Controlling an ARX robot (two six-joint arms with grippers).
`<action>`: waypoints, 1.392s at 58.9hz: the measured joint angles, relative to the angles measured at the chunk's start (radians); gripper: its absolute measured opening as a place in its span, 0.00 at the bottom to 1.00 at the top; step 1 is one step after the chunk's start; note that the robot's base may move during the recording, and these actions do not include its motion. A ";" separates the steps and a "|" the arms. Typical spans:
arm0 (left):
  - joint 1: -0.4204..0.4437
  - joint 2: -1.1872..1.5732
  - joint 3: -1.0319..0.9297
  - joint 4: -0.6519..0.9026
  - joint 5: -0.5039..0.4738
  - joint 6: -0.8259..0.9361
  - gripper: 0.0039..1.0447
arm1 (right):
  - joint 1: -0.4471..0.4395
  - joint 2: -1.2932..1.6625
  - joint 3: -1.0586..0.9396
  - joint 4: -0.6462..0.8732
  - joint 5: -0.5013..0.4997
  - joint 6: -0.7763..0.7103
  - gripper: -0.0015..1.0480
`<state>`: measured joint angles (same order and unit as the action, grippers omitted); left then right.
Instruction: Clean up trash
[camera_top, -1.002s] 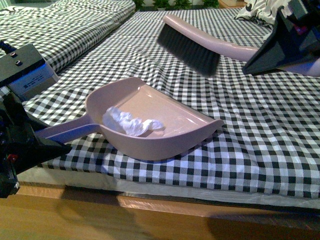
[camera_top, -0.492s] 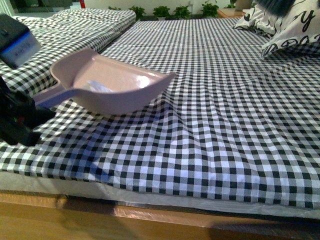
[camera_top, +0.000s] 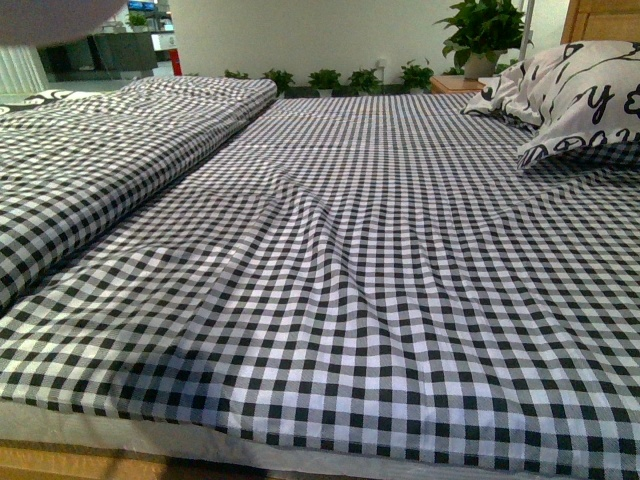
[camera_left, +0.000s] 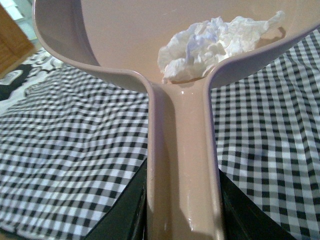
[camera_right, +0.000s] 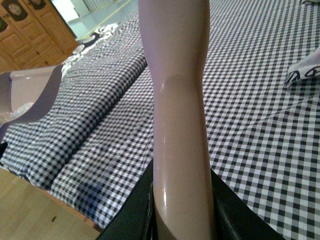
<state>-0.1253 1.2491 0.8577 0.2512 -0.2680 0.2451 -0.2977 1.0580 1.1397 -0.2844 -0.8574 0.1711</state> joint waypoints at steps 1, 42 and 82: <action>-0.012 -0.021 0.000 -0.005 -0.010 0.000 0.26 | -0.011 -0.016 -0.003 -0.004 -0.019 0.006 0.19; -0.339 -0.399 -0.140 -0.102 -0.340 -0.017 0.26 | -0.175 -0.268 -0.063 -0.136 -0.268 0.098 0.19; -0.340 -0.400 -0.140 -0.102 -0.343 -0.027 0.26 | -0.172 -0.267 -0.063 -0.137 -0.261 0.098 0.19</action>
<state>-0.4648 0.8490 0.7174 0.1490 -0.6106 0.2184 -0.4694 0.7914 1.0767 -0.4210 -1.1187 0.2687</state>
